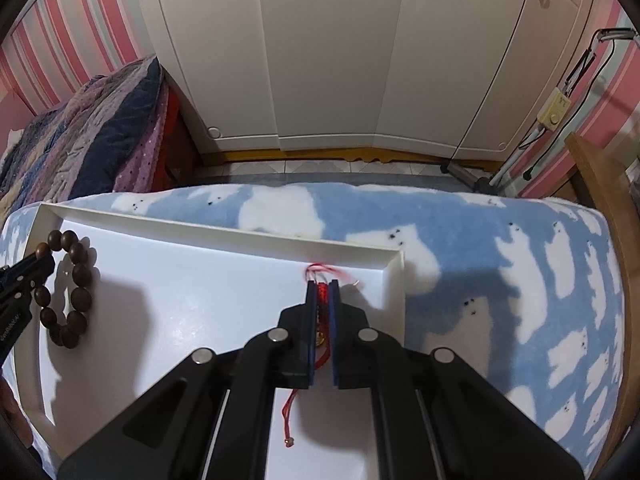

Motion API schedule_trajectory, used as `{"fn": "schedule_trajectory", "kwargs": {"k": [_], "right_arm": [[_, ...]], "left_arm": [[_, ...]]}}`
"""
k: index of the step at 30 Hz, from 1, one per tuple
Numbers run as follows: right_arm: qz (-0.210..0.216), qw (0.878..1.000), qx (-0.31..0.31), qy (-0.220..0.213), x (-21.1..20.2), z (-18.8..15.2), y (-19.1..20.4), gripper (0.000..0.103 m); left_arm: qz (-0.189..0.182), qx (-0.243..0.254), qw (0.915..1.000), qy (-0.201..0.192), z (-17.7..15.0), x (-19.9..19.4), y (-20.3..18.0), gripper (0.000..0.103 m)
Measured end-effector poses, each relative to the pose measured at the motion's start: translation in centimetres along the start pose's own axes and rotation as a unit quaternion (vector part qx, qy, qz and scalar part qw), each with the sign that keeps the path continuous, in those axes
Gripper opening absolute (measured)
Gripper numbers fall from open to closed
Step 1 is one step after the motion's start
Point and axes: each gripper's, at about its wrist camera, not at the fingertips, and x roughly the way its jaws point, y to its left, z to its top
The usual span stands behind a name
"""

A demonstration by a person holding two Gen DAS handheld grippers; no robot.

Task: Organize jewelry
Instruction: 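Carry bracelet and charm into the white tray and open both tools, then withdraw both tools from the tray toward the remaining jewelry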

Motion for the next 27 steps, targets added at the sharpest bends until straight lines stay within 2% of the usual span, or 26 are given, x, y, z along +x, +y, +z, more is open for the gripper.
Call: {"fn": "schedule_trajectory", "kwargs": {"k": [5, 6, 7, 8, 9, 10, 12, 15, 16, 18, 19, 21, 27], "right_arm": [[0.01, 1.0, -0.005, 0.002, -0.5, -0.3, -0.1, 0.006], [0.011, 1.0, -0.008, -0.003, -1.1, -0.2, 0.0, 0.006], [0.012, 1.0, -0.01, -0.006, -1.4, -0.2, 0.0, 0.009], [0.013, 1.0, -0.01, -0.008, -1.9, -0.1, 0.0, 0.025], [0.015, 1.0, -0.009, -0.015, -2.6, -0.1, -0.1, 0.053], [0.015, 1.0, -0.008, -0.026, -3.3, -0.1, -0.1, 0.062], [0.012, 0.999, -0.013, -0.047, -5.0, -0.1, -0.1, 0.063], [0.019, 0.998, -0.014, -0.062, -7.5, -0.4, -0.5, 0.065], [0.019, 0.998, -0.014, -0.066, -8.0, -0.5, -0.6, 0.069], [0.019, 0.996, -0.015, -0.085, -9.8, -1.2, -1.1, 0.086], [0.014, 0.995, -0.017, -0.1, -11.1, -1.9, -1.4, 0.089], [0.007, 0.993, -0.021, -0.114, -12.5, -2.9, -2.0, 0.092], [-0.02, 0.992, -0.021, -0.127, -15.8, -6.3, -3.1, 0.092]], "left_arm": [[0.001, 0.002, 1.0, 0.004, 0.3, 0.2, -1.3, 0.021], [-0.006, 0.003, 1.0, 0.003, 0.5, -0.1, -1.3, 0.024], [-0.009, 0.004, 0.9999, 0.002, 0.5, -0.3, -1.3, 0.037], [-0.008, 0.005, 0.9999, -0.003, 0.6, -0.8, -1.4, 0.049], [-0.005, 0.006, 0.9999, -0.009, 0.6, -1.3, -1.5, 0.052], [-0.004, 0.009, 0.9999, -0.014, 0.7, -1.7, -1.6, 0.053], [-0.011, 0.012, 0.9997, -0.02, 0.7, -3.1, -1.9, 0.055], [-0.023, 0.006, 0.9992, -0.031, 0.4, -5.5, -1.8, 0.072], [-0.025, 0.004, 0.999, -0.037, 0.2, -6.3, -1.7, 0.08], [-0.025, 0.006, 0.998, -0.058, -0.7, -8.4, -1.6, 0.092], [-0.021, 0.011, 0.9971, -0.073, -1.2, -9.6, -1.4, 0.099], [-0.015, 0.012, 0.9957, -0.091, -2.5, -11.1, -0.9, 0.1], [-0.015, -0.001, 0.9952, -0.097, -6.3, -14.4, 1.1, 0.1]]}}
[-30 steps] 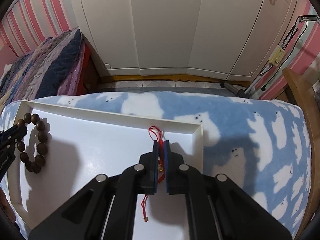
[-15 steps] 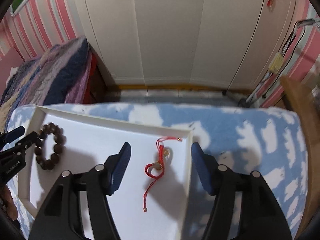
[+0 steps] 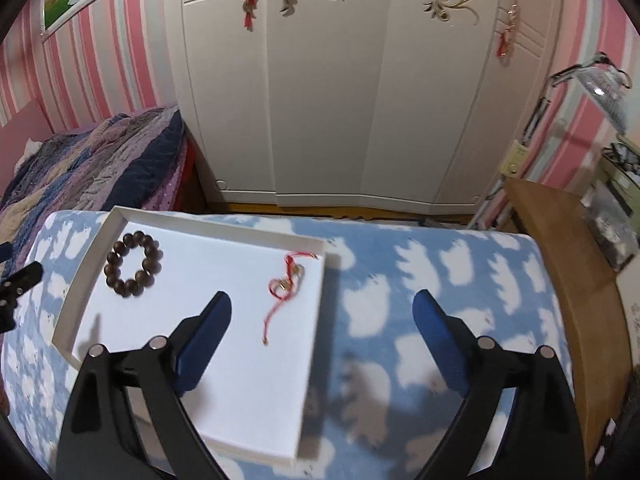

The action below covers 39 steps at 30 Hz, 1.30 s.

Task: Organize jewelry
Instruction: 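Withdraw both tools from the tray toward the remaining jewelry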

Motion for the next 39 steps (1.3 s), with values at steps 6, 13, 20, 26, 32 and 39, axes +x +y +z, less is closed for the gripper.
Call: {"fn": "schedule_trajectory", "kwargs": {"k": [6, 13, 20, 26, 32, 39], "right_arm": [[-0.016, 1.0, -0.002, 0.026, -1.9, -2.4, -1.1, 0.092], [-0.049, 0.999, -0.01, 0.01, -5.5, -6.1, -2.2, 0.092], [-0.017, 0.999, 0.004, 0.035, -8.0, -8.2, -3.3, 0.092], [-0.022, 0.998, -0.01, 0.063, -9.1, -11.2, -3.1, 0.092], [-0.027, 0.996, -0.027, 0.084, -9.4, -14.3, -2.8, 0.092], [-0.001, 0.99, -0.015, 0.138, -8.0, -17.3, -3.5, 0.092]], "left_arm": [[-0.013, -0.002, 0.9998, -0.017, -3.7, -3.8, 0.5, 0.1], [-0.029, 0.026, 0.9989, 0.028, -8.1, -5.9, -1.3, 0.1], [-0.026, 0.023, 0.9976, 0.06, -11.2, -7.6, -2.6, 0.1], [-0.035, 0.037, 0.9972, 0.056, -13.3, -9.4, -4.5, 0.1], [-0.054, 0.023, 0.9941, 0.091, -15.3, -9.3, -5.8, 0.1], [-0.058, 0.018, 0.9927, 0.105, -17.4, -8.5, -7.0, 0.1]]}}
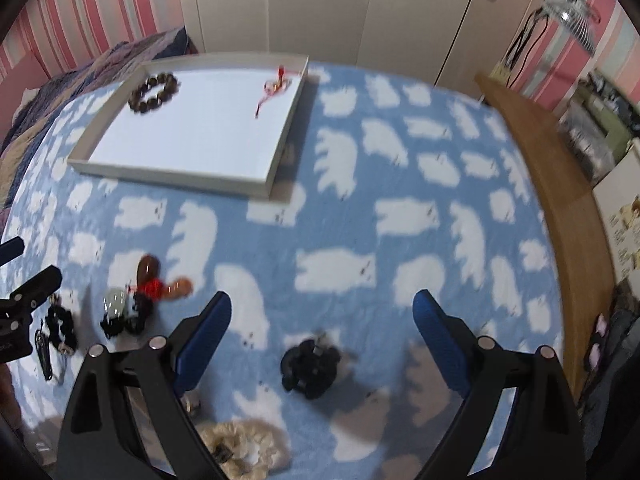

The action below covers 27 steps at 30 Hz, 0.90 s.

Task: Organize jewelry
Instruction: 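Withdraw both tools from the tray toward the remaining jewelry, then grasp the jade pendant cord with left tool while right tool grasps the black claw clip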

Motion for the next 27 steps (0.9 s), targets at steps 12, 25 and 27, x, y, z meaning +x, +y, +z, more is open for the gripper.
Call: {"fn": "schedule_trajectory", "kwargs": {"k": [12, 25, 27], "right_arm": [[0.003, 0.999, 0.018, 0.049, 2.0, -1.6, -0.6, 0.09], [0.018, 0.994, 0.025, 0.103, 4.2, -2.8, -0.1, 0.064], [0.018, 0.994, 0.023, 0.107, 4.4, -2.8, 0.1, 0.063]], "left_arm": [[-0.015, 0.026, 0.9991, 0.029, -0.7, 1.3, -2.7, 0.089], [-0.036, 0.036, 0.9959, 0.074, -1.3, 4.3, -4.9, 0.062], [-0.04, 0.033, 0.9955, 0.079, -1.2, 4.6, -5.0, 0.059]]}}
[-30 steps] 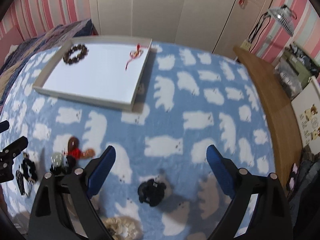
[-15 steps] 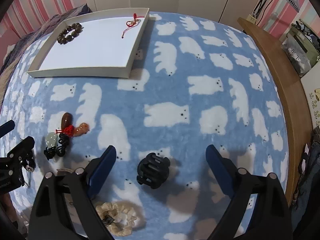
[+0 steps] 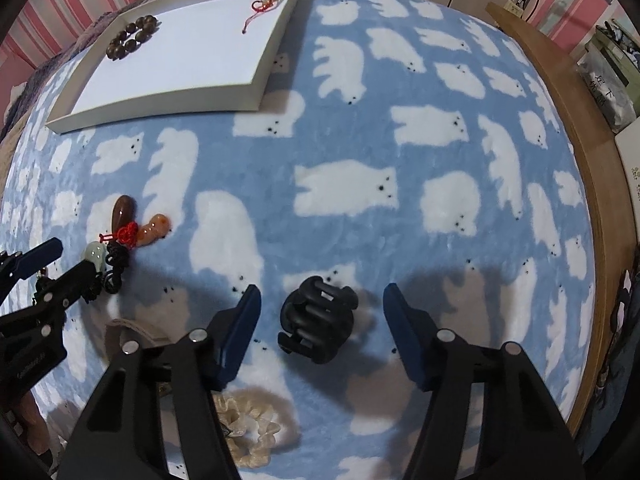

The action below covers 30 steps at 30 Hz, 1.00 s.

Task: Organize jewelry
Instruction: 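Grasp the jade pendant cord with left tool while right tool grasps the black claw clip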

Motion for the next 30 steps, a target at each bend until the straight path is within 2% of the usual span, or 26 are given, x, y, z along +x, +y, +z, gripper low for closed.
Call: {"fn": "schedule_trajectory", "kwargs": {"k": [2, 5, 14, 18, 20, 24, 27, 30], "right_arm": [[0.0, 1.0, 0.001, 0.003, 0.2, 0.0, 0.0, 0.062], [0.002, 1.0, 0.002, 0.01, 0.4, -0.1, 0.0, 0.056], [0.008, 1.0, 0.004, 0.029, 1.4, -0.2, 0.1, 0.041], [0.008, 1.0, 0.004, 0.024, 1.2, -0.2, 0.4, 0.041], [0.007, 1.0, 0.003, 0.022, 1.3, -0.2, 0.5, 0.041], [0.006, 1.0, 0.0, 0.02, 1.3, -0.2, 0.8, 0.041], [0.005, 1.0, -0.003, 0.017, 1.2, -0.5, 1.2, 0.041], [0.006, 1.0, -0.002, 0.016, 1.1, -0.5, 1.3, 0.041]], "left_arm": [[0.0, -0.003, 1.0, 0.003, 0.2, 0.4, -0.1, 0.058], [-0.001, 0.0, 1.0, 0.009, 0.3, 0.9, -0.6, 0.053], [0.002, 0.012, 0.9997, 0.022, 0.6, 2.0, -1.8, 0.05], [0.008, 0.019, 0.9994, 0.028, 0.8, 2.6, -2.3, 0.048], [0.014, 0.022, 0.9992, 0.029, 0.8, 2.9, -2.4, 0.042], [0.015, 0.018, 0.9993, 0.03, 1.2, 3.3, -2.4, 0.036], [0.008, 0.02, 0.9991, 0.037, 1.4, 3.5, -2.3, 0.025], [0.016, 0.028, 0.9986, 0.042, 1.6, 3.9, -2.8, 0.023]]}}
